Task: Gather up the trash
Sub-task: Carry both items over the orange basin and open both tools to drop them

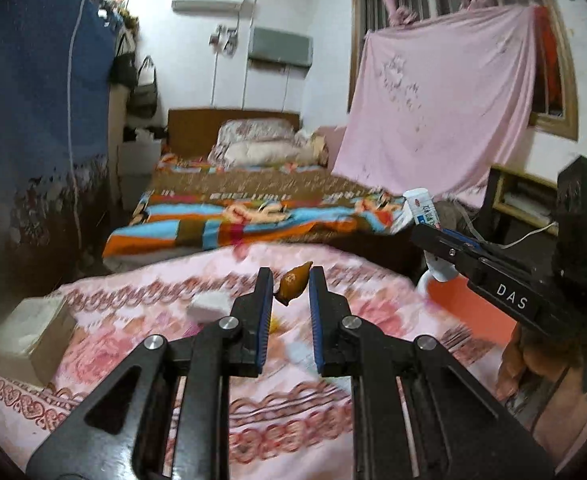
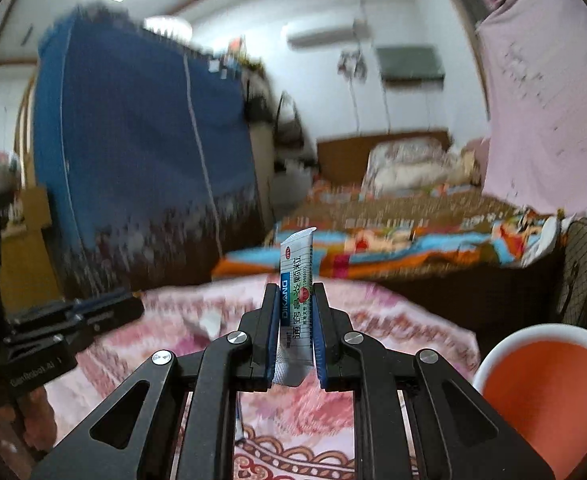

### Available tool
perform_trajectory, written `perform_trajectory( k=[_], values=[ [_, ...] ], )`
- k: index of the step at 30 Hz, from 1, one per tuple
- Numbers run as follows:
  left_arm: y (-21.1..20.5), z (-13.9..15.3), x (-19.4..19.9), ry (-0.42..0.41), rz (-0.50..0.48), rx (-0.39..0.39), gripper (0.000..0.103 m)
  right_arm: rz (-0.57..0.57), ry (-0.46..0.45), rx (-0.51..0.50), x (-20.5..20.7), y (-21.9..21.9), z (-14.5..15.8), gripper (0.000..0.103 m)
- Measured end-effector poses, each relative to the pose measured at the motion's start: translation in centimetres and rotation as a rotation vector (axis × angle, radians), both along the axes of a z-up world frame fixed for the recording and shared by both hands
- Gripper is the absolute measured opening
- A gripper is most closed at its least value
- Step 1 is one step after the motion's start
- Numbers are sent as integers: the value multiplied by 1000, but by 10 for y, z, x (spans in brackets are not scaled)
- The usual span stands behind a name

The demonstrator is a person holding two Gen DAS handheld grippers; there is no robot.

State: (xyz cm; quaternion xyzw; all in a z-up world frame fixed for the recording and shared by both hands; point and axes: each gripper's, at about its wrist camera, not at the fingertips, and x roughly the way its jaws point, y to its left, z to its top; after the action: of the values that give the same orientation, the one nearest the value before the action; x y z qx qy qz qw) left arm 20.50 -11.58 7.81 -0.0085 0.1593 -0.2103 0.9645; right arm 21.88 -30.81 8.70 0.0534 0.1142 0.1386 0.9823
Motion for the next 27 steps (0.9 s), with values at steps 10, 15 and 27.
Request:
perform_trajectory(
  k=[10,15,27],
  values=[
    [-57,34,-11,-111,-145,-18,3,-196,-170,75,-33,-57,26,13],
    [-85,35,-9,-111,-217,-12,3,-301,-170,128,-36,-94,29,13],
    [-143,21,6,36,-347,-21,3,-499,-98,241,-48,-161,15,14]
  ],
)
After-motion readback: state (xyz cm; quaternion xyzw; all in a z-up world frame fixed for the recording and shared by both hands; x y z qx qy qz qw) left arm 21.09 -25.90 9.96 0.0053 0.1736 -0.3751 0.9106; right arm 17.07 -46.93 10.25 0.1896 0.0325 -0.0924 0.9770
